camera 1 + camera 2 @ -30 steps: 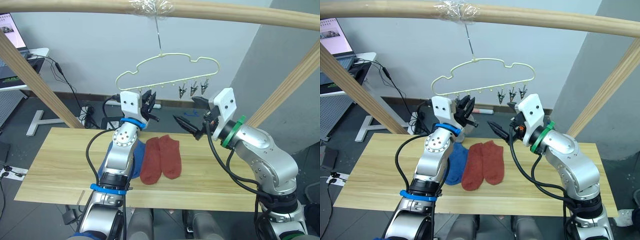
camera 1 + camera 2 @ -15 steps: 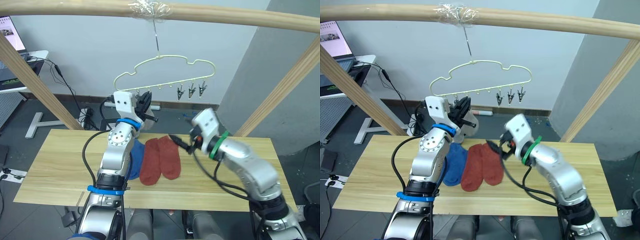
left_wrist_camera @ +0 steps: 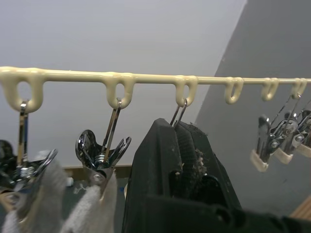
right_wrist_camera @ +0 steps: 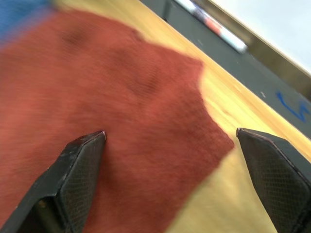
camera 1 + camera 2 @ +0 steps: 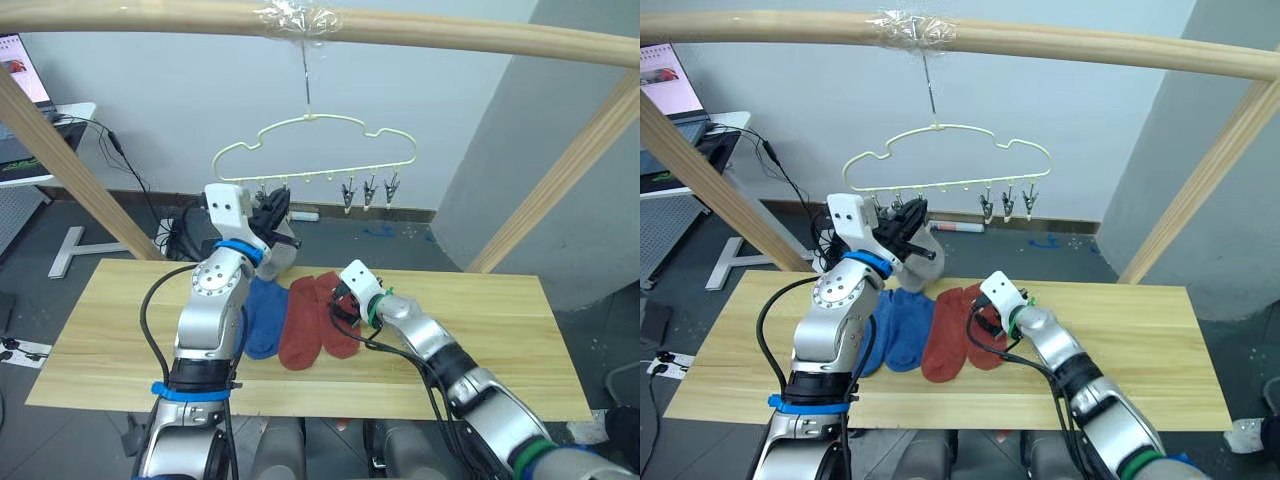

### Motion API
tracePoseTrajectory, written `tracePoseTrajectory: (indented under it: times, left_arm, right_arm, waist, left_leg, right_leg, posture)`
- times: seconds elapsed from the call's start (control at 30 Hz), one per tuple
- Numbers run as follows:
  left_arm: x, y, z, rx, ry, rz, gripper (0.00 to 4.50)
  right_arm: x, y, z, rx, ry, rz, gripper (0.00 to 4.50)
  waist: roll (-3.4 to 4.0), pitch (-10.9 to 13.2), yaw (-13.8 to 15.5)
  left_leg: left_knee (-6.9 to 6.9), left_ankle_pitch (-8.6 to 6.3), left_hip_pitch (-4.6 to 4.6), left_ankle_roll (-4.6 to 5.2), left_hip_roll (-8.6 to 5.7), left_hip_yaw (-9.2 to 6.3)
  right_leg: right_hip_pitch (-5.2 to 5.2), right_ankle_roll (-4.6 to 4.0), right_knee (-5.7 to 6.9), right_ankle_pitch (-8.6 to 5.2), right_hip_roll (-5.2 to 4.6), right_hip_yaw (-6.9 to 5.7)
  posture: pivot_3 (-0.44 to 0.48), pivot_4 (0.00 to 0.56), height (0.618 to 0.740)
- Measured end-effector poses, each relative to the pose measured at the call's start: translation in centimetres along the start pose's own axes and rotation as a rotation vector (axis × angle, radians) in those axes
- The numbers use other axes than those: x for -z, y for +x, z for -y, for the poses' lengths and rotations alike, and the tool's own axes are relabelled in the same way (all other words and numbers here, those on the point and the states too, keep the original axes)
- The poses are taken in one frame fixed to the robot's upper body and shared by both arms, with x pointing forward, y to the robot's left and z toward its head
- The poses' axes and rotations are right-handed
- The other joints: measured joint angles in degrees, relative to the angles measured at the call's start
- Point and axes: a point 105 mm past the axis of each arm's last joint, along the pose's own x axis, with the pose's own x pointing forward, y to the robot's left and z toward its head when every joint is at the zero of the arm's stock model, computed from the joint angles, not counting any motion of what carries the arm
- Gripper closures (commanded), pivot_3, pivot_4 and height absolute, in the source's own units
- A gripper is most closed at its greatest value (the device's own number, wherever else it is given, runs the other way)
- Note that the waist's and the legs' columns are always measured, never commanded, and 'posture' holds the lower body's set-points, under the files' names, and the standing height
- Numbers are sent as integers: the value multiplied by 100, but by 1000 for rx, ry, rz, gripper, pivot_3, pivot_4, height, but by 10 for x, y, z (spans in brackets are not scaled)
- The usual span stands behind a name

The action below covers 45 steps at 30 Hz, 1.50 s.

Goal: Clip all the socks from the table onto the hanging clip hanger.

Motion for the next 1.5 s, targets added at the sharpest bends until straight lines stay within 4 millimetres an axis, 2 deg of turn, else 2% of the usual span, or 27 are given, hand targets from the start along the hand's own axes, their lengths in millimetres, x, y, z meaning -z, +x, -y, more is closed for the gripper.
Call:
tracePoseTrajectory:
  times: [0.03, 0.13, 0.27, 0.37, 0.5, 0.7, 0.77, 0.83, 0.9, 1.03, 1.13, 1.23, 1.3, 1.5]
  left_arm:
    - [0, -1, 2, 4, -2, -1, 4492]
    - [1, -2, 1, -3, -3, -11, 4500]
    - [3, -5, 0, -8, -1, -18, 4500]
    - [3, -5, -1, -11, 0, -19, 4500]
    - [3, -4, 1, -1, -18, -21, 4500]
    - [5, -4, 3, 29, -103, -37, 4500]
    - [5, -2, 3, 77, -269, -66, 4500]
    - [3, -2, -6, 106, -443, -96, 4500]
    - [0, -4, -12, 145, -589, -132, 4500]
    - [0, -8, -2, 250, -797, -190, 4500]
    - [-3, -14, -8, 259, -905, -190, 4500]
    - [-4, -16, -1, 286, -954, -210, 4500]
    - [-6, -16, 3, 302, -964, -214, 4500]
    - [-9, -18, 1, 307, -962, -219, 4500]
  right_arm:
    - [0, 2, 0, -4, 6, 1, 0]
    - [4, 3, -7, -43, 28, 3, 563]
    - [10, 1, -18, -89, 19, 13, 1912]
    - [20, -7, -30, -127, -30, 25, 3171]
    - [30, -19, -30, -143, -86, 30, 4401]
    - [40, -35, -22, -135, -121, 33, 4458]
    - [52, -56, -19, -171, -110, 28, 4458]
    - [59, -76, -21, -220, -31, 30, 4458]
    - [41, -90, -24, -271, 61, 83, 4458]
    - [-9, -109, -39, -387, 132, 216, 4458]
    - [-41, -119, -45, -451, 210, 297, 4458]
    - [-75, -124, -43, -459, 223, 385, 4458]
    - [-85, -125, -44, -471, 241, 411, 4458]
    - [-86, -125, -42, -477, 278, 401, 4458]
  waist:
    - [1, -1, 3]
    - [3, -3, 1]
    - [3, -4, -9]
    - [5, -11, -8]
    - [6, -13, -6]
    - [6, -13, -10]
    - [8, -12, 30]
    - [7, -11, 4]
    - [6, -8, -104]
    - [6, -9, -151]
    - [5, -8, -156]
    - [5, -8, -137]
    - [4, -9, -114]
    - [4, -8, -42]
  left_leg:
    - [-3, 0, 3, 0, 0, -1]
    - [-12, 0, 33, 1, 2, 0]
    - [-20, -1, 70, 0, 1, 10]
    - [-20, -1, 73, 0, 1, 17]
    - [-20, -1, 74, 0, 0, 22]
    - [-20, -1, 75, 0, 1, 25]
    - [-20, -2, 69, 0, -5, 23]
    - [-21, -3, 62, 0, -3, 22]
    - [-22, -3, 67, 0, 5, 21]
    - [-33, -3, 73, 0, 5, 2]
    - [-37, -3, 69, -1, 5, 4]
    - [-37, -3, 65, -2, 1, 6]
    - [-45, -3, 61, -3, 2, 5]
    - [-85, -4, 50, -5, 4, 8]
  right_leg:
    - [1, 0, 1, 0, 0, -1]
    - [25, 14, 1, -10, 3, 2]
    - [54, 26, 0, -19, 3, 15]
    - [55, 29, 0, -20, 3, 24]
    - [55, 30, -1, -21, 3, 29]
    - [55, 31, -3, -21, 3, 31]
    - [54, 40, -6, -28, 1, 30]
    - [50, 41, -13, -28, 1, 29]
    - [49, 42, -11, -28, 6, 32]
    - [50, 36, -6, -31, 12, 18]
    - [48, 35, -11, -31, 10, 20]
    - [49, 36, -23, -31, 5, 19]
    - [50, 36, -38, -31, 4, 16]
    - [47, 36, -91, -30, 1, 14]
  posture:
    - [245, 190, 740]
    - [253, 196, 740]
    - [261, 193, 740]
    - [261, 193, 740]
    - [255, 196, 740]
    - [222, 201, 740]
    - [216, 197, 740]
    - [211, 202, 740]
    - [211, 202, 740]
    - [191, 200, 740]
    - [191, 200, 740]
    - [191, 200, 740]
    - [198, 210, 740]
    - [207, 211, 740]
